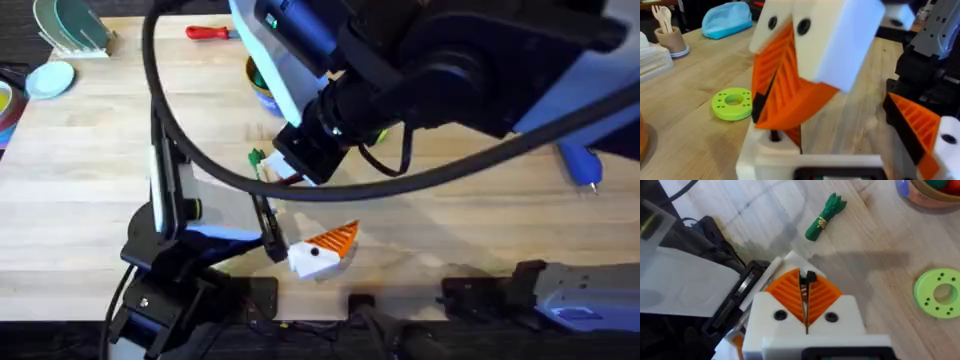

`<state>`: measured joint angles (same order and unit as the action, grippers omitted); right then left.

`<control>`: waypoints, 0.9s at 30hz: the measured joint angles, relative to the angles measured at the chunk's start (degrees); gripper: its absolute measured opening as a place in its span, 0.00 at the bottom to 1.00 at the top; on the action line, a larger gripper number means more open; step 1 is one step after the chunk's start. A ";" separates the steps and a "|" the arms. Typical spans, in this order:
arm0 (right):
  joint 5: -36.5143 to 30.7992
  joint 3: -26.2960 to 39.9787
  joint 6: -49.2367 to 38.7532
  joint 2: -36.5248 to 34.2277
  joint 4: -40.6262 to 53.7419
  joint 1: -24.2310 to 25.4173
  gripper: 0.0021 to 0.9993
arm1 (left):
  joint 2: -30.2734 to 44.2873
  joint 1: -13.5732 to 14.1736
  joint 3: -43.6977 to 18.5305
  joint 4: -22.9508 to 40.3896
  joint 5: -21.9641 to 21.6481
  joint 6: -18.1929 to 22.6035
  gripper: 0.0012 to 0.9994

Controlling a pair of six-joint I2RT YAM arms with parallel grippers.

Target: Pick up the gripper from the table and insert it into the empty holder that is missing its gripper. Then pick up a screw, insert it into the mounting hole, and use the screwdriver to tighten it. Finally, clean up the table by picking up the vegetable and placing it into the bucket.

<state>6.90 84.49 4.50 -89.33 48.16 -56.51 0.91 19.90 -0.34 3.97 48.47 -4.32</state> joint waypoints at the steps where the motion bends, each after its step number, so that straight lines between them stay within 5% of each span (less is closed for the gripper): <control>1: 0.00 0.00 -0.01 -0.01 0.02 0.00 0.00 | -0.01 0.00 0.00 0.00 0.00 0.00 0.99; 4: -0.01 0.00 0.17 -0.01 0.04 0.00 0.10 | 0.00 0.00 0.00 -0.02 0.00 0.02 0.99; 9: -0.39 0.00 0.16 0.01 0.13 0.01 0.81 | -0.01 0.00 0.00 -0.02 0.00 0.02 0.99; 10: -0.68 0.00 0.08 0.01 0.11 0.12 0.87 | -0.01 0.00 0.00 -0.01 -0.02 0.01 0.99; 17: -0.85 0.11 0.21 1.23 0.28 1.65 0.90 | 0.00 0.00 0.00 -0.02 0.00 0.03 0.99; 27: -0.85 1.20 0.21 14.87 4.28 10.22 0.91 | -0.02 0.00 0.00 -0.02 0.00 0.02 0.99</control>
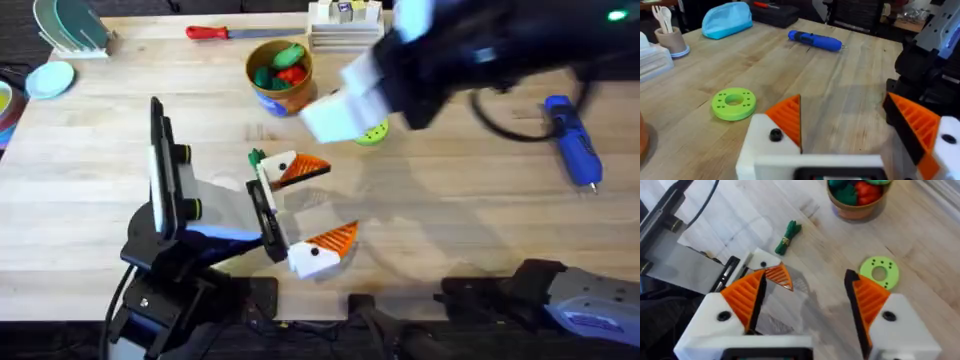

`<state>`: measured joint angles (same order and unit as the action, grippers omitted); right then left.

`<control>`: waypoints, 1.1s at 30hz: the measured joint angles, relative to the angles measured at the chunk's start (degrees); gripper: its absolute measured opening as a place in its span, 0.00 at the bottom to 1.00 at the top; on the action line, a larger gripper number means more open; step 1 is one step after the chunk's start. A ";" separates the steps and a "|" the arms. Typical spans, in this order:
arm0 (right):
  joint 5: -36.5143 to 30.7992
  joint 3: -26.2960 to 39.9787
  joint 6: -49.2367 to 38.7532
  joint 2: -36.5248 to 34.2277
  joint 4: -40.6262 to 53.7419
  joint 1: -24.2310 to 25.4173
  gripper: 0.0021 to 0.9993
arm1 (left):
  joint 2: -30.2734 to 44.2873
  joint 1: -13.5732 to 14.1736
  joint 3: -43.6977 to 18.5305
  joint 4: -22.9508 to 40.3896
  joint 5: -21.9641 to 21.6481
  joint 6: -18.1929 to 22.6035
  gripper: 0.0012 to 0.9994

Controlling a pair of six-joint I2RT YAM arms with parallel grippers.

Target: Pick up the gripper from the table and insert it into the empty holder that is missing its gripper. Then pick up a screw, insert it into the mounting hole, and use the screwdriver to tighten it. Finally, clean up the table by picking up the vegetable and placing it into the bucket.

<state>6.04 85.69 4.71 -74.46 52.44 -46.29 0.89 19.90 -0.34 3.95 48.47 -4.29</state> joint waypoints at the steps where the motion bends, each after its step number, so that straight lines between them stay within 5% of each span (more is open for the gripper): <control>1: -0.02 0.05 0.00 1.66 1.19 1.15 0.91 | 0.02 0.00 0.00 0.00 0.00 0.00 0.99; 14: 0.23 0.22 -2.19 21.06 23.64 9.15 0.91 | 0.02 0.00 0.00 0.00 0.00 0.00 0.99; 21: 4.59 0.42 -2.64 22.45 29.19 9.15 0.91 | 0.02 0.00 0.00 0.01 0.00 0.00 0.97; 22: 5.01 0.42 -2.67 22.39 29.29 9.15 0.92 | 0.01 0.00 0.00 0.00 0.00 -0.02 0.91; 28: 5.59 0.42 -2.84 22.34 29.44 9.15 0.92 | 0.02 0.00 0.00 -0.01 -0.01 0.37 0.04; 33: 2.56 -1.97 -2.77 22.39 29.25 10.04 0.92 | 0.02 0.00 0.00 0.00 0.00 0.42 0.01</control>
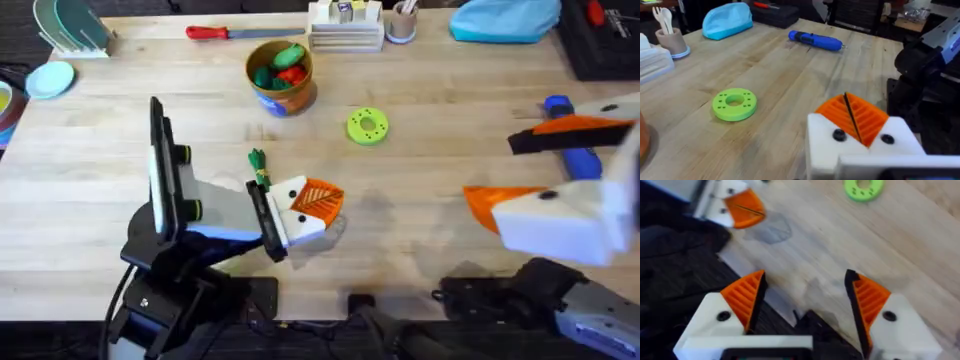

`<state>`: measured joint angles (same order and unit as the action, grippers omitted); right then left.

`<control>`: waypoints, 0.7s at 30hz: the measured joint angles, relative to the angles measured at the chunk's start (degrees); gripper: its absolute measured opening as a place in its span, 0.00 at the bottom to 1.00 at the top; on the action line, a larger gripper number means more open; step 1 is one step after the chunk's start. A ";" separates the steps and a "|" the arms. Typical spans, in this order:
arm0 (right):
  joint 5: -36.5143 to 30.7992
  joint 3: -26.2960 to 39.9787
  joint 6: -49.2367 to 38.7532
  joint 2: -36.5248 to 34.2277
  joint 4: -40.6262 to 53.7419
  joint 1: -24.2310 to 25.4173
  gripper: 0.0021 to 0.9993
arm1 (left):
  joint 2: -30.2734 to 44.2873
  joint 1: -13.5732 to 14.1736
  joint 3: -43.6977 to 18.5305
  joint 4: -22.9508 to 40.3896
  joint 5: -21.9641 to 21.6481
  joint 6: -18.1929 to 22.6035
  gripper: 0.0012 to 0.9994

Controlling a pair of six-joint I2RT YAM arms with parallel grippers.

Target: Pick up the gripper from the table and insert it into the empty holder that is missing its gripper. Then pick up a screw, insert it into the mounting hole, and use the screwdriver to tighten it. Finally, clean up the table by picking up the vegetable and placing it into the bucket.

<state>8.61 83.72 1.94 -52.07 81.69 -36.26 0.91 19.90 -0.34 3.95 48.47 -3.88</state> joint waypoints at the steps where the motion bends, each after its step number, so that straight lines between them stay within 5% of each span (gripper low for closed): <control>1: -0.88 -1.27 0.26 0.01 -0.22 0.63 0.92 | 0.00 0.00 0.00 0.00 0.00 0.00 0.01; 7: -4.01 -11.75 1.09 -0.39 -5.66 9.95 0.92 | -0.02 0.00 0.00 0.00 0.00 0.00 0.01; 15: -4.86 -16.43 -4.25 -5.58 -18.38 35.31 0.92 | -0.01 0.00 0.00 0.00 0.00 0.00 0.01; 21: -5.41 -16.43 -13.12 -17.59 -30.91 53.09 0.92 | 0.00 0.00 0.00 0.00 0.00 0.00 0.01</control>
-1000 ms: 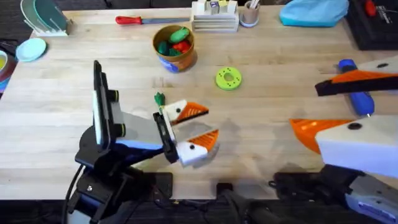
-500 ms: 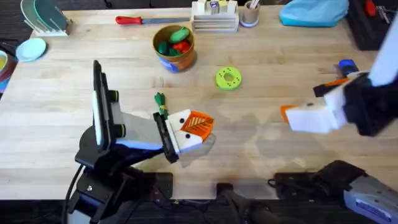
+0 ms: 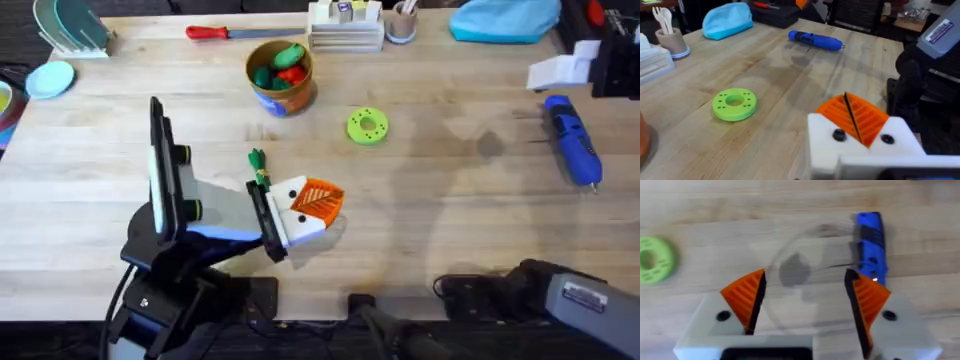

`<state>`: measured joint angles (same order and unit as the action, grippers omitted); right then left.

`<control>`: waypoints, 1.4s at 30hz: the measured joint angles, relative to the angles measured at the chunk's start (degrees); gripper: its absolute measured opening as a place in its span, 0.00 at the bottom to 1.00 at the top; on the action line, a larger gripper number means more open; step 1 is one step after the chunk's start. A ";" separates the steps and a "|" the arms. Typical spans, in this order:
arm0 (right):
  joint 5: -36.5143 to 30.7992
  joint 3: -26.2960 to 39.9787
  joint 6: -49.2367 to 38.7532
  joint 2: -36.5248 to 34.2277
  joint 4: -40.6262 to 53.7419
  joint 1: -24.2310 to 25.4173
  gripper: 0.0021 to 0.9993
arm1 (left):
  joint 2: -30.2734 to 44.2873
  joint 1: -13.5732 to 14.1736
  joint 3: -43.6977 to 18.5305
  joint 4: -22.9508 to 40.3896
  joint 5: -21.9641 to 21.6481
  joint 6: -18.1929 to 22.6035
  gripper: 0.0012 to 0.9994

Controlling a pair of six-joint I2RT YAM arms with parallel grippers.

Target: Pick up the gripper from the table and insert it into the empty holder that is missing its gripper. Then pick up a screw, insert it into the mounting hole, and use the screwdriver to tighten it. Finally, clean up the table by picking up the vegetable and placing it into the bucket.

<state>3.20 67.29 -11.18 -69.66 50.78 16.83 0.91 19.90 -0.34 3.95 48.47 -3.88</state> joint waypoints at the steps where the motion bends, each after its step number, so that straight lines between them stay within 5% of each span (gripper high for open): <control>1: -0.09 0.00 -1.08 -2.03 -1.07 1.87 0.92 | -0.01 0.00 0.00 0.00 0.00 0.00 0.01; 13: -0.63 -0.04 -13.76 -19.82 -10.60 14.95 0.92 | 0.00 0.00 0.00 0.00 0.00 0.00 0.01; 23: -5.00 1.75 -24.47 -29.92 -13.71 15.27 0.92 | 0.00 0.00 0.00 0.00 0.00 0.00 0.01; 35: -5.30 2.30 -26.74 -35.55 -20.02 15.27 0.90 | 0.00 0.00 0.00 0.00 0.00 0.00 0.01; 37: -4.92 2.93 -26.74 -36.03 -19.38 15.27 0.82 | 0.00 0.00 0.00 0.00 0.00 0.00 0.01; 42: -3.73 3.13 -26.85 -36.60 -19.09 14.96 0.30 | 0.00 0.00 0.00 0.00 0.00 0.00 0.01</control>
<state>-0.53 70.41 -38.03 -106.26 31.69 31.79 0.91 19.90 -0.34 3.95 48.47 -3.88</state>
